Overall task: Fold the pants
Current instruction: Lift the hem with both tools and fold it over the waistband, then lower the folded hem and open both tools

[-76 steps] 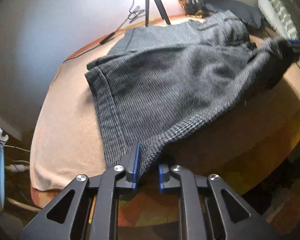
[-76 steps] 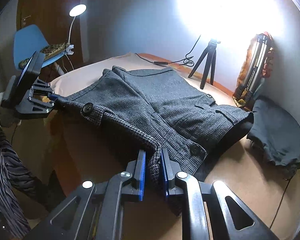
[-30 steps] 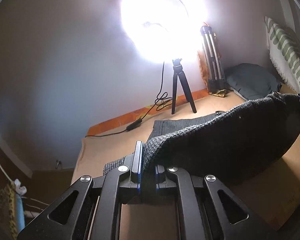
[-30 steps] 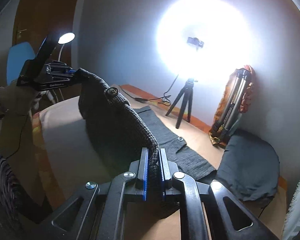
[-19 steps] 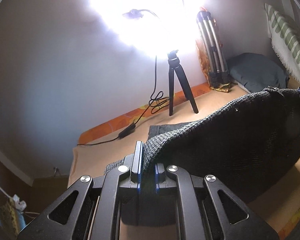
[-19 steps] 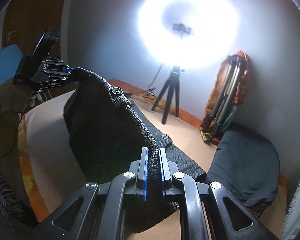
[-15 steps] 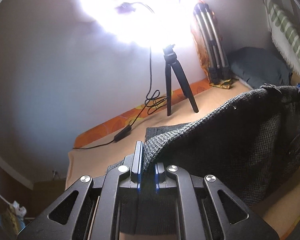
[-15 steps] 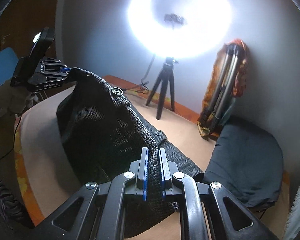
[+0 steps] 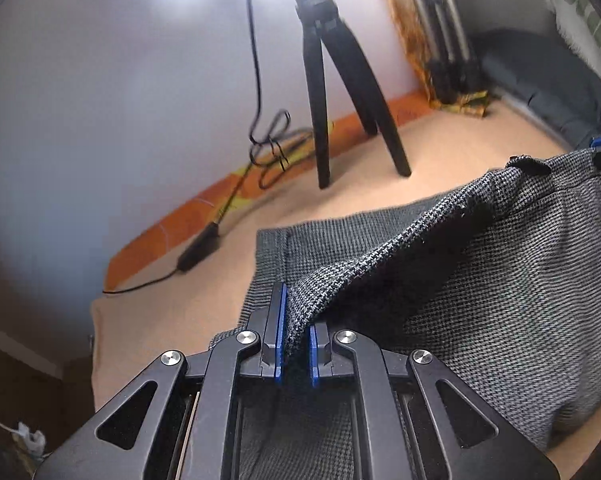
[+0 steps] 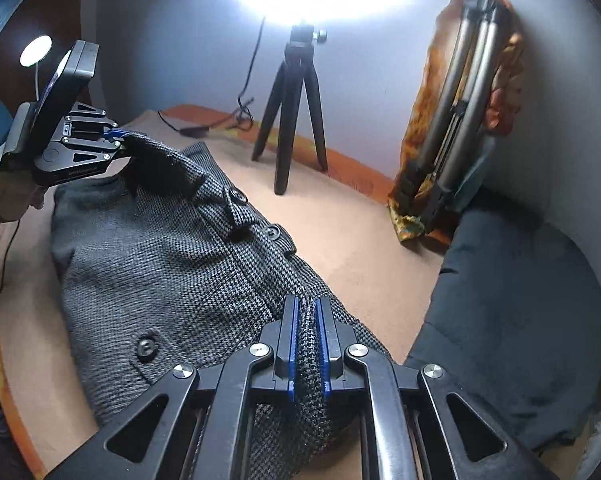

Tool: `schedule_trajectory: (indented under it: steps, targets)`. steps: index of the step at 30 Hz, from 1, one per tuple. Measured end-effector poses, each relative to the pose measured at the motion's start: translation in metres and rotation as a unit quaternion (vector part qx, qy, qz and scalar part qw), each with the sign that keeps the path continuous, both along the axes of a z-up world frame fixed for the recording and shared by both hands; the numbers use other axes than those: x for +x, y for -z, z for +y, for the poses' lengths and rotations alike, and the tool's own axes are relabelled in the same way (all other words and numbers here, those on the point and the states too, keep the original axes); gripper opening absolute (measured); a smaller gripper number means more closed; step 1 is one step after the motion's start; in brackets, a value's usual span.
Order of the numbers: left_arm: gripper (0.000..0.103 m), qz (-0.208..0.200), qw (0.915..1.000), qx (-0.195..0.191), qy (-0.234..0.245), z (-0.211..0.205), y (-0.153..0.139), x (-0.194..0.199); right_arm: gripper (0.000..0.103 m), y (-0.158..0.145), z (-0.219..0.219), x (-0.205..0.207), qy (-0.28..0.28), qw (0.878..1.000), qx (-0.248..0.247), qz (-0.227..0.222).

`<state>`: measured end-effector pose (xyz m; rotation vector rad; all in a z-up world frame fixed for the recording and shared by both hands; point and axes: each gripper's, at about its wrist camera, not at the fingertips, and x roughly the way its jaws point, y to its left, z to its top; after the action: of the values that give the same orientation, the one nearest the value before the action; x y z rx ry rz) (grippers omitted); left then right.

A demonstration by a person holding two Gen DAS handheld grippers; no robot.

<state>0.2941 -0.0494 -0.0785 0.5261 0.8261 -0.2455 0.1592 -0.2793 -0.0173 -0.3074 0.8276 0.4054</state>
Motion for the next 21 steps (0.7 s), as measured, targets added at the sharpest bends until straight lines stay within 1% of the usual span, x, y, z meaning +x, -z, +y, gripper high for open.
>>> schedule_trajectory:
  steps: [3,10,12,13,15,18,21]
  targets:
    - [0.008,0.006,0.9999,0.008,0.002,-0.003,0.008,0.008,0.006,0.008,0.001,0.008,-0.003,1.000,-0.010,0.005]
    - [0.008,0.012,0.9992,0.035,0.014,-0.014,0.013,0.032,0.006,0.016,-0.007,0.020,0.004,1.000,-0.010,0.011]
    - [0.012,0.025,0.9989,0.038,0.015,-0.018,0.016,0.040,0.006,0.018,-0.010,0.022,0.008,1.000,-0.008,0.015]
    - [0.012,0.030,0.9987,0.039,0.017,-0.019,0.018,0.042,0.006,0.019,-0.011,0.023,0.012,0.999,-0.010,0.030]
    - [0.012,0.033,0.9982,0.044,0.024,-0.021,0.019,0.043,0.006,0.021,-0.014,0.021,0.012,0.999,-0.012,0.034]
    - [0.021,0.025,0.9981,0.047,0.033,-0.017,0.014,0.038,0.006,0.023,-0.016,0.021,0.014,0.999,-0.016,0.038]
    - [0.035,0.026,0.9990,0.027,0.022,-0.001,0.003,0.040,0.006,0.025,-0.017,0.023,0.017,0.999,-0.012,0.042]
